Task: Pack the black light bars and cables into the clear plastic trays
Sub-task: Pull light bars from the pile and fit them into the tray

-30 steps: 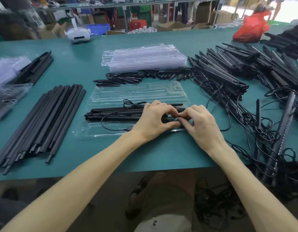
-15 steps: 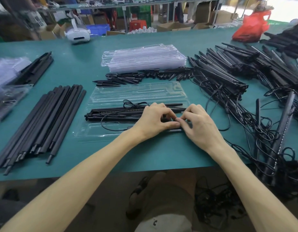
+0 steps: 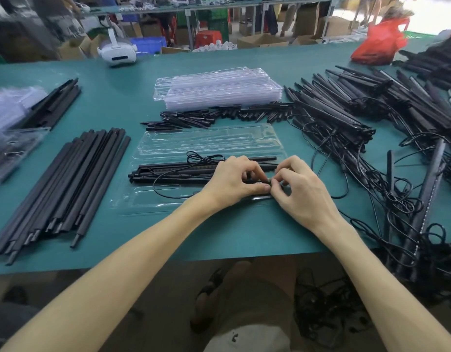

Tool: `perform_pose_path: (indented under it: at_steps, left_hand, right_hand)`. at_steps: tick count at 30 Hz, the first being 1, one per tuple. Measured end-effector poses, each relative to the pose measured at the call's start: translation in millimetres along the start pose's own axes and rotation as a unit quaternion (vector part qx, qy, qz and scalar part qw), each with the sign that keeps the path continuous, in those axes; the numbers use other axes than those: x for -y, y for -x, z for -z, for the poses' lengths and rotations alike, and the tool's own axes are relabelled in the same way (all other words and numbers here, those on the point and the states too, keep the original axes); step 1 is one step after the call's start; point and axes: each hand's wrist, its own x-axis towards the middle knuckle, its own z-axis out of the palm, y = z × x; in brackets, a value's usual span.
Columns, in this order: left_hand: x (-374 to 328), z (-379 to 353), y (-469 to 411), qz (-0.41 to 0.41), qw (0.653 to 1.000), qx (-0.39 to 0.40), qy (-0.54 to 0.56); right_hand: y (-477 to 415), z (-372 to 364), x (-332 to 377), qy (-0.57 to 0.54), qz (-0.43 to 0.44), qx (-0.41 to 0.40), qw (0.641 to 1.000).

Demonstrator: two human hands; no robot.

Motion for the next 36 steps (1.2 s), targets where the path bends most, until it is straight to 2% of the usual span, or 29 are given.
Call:
perform_pose_path:
  at_steps: [3,8,12,17,23,36]
  left_hand:
    - [-1,3,-1,0.015,1.000,0.016,0.016]
    - [2,16,-4,0.029,0.993,0.089,0.072]
    - [8,21,-4,0.051,0.981,0.085,0.164]
    - [12,21,-4,0.042,0.978,0.094,0.181]
    - [7,20,-2,0.011,0.987,0.123,0.101]
    - [1,9,-1,0.020,0.995,0.058,0.078]
  right_hand:
    - [-1,0,-1,-0.003,-0.003,0.011,1.000]
    - [-3,0,-3,-0.012,-0.018,0.028,0.999]
    - [-2,0,-3,-0.020,-0.021,0.031,0.999]
    - [-2,0,-2,-0.017,-0.016,0.026,0.999]
    - [-2,0,-1,-0.007,-0.007,0.023,1.000]
    - [-2,-2,-4,-0.024,0.001,0.012,1.000]
